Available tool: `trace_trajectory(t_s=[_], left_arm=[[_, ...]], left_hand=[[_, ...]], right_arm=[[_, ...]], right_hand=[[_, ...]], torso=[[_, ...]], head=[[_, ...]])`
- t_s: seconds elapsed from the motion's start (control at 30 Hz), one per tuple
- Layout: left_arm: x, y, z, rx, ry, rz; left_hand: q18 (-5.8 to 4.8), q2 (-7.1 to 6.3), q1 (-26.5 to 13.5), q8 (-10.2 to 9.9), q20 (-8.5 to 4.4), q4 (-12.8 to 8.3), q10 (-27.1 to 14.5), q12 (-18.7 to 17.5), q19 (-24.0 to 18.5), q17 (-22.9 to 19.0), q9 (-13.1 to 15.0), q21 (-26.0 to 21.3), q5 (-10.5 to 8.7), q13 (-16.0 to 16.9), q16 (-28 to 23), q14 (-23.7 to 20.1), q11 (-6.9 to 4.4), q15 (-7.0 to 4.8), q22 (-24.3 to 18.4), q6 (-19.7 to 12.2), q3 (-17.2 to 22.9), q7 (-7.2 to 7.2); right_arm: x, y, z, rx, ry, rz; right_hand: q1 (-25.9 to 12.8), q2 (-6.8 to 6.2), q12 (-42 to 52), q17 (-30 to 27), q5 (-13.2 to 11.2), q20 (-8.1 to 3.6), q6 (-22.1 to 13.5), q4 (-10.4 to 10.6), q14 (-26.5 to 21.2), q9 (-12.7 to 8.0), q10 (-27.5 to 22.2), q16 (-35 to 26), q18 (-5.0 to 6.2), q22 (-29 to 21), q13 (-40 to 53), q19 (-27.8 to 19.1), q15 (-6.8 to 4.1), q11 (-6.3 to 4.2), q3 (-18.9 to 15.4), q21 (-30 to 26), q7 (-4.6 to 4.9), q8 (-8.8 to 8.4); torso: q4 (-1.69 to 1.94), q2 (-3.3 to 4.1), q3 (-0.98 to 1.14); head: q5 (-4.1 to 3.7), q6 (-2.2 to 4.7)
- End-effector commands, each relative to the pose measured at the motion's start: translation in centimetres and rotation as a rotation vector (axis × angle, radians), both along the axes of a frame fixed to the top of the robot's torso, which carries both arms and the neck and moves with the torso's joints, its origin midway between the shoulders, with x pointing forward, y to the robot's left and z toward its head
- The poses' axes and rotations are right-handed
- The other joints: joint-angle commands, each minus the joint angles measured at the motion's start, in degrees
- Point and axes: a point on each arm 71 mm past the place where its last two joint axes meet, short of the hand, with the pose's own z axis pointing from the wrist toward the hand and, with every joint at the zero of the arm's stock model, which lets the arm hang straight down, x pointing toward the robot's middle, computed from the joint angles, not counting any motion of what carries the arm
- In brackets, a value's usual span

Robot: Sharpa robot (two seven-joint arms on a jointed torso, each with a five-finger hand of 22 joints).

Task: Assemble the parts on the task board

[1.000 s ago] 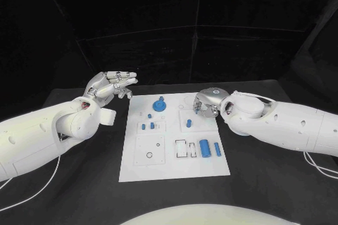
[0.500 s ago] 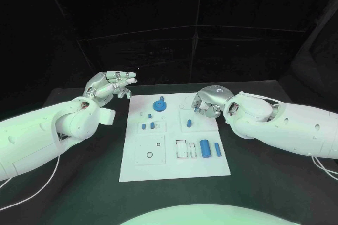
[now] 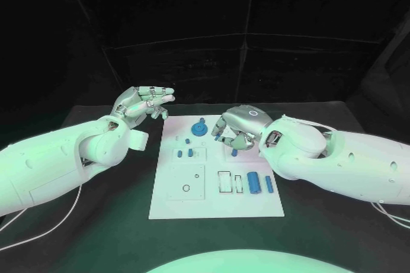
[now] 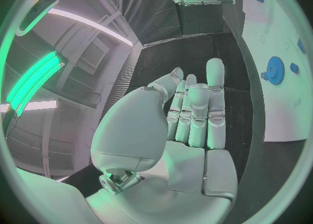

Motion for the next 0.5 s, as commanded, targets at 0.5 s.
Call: trace_trajectory(t_s=[0.5], left_arm=[[0.0,-0.9,0.2,-0.016,-0.010,-0.016]], left_hand=[[0.80,-0.01,0.3,0.3,-0.16,-0.4,-0.2,0.2,-0.3,-0.2,0.0,-0.2,0.18,0.1,-0.3,-0.4,0.07,0.08,-0.1,0.1,0.0,0.14]], right_arm=[[-1.5,4.7,-5.7,-0.091,0.161,0.134]], right_hand=[[-0.7,-0.14,-0.1,-0.1,0.0,-0.13,0.3,-0.1,1.9,0.0,0.4,0.3,-0.58,-0.2,0.0,0.3,-0.45,0.05,0.6,0.1,0.23,-0.30]], torso=[[-0.05,0.07,0.08]], head=[[3.94,-1.53]])
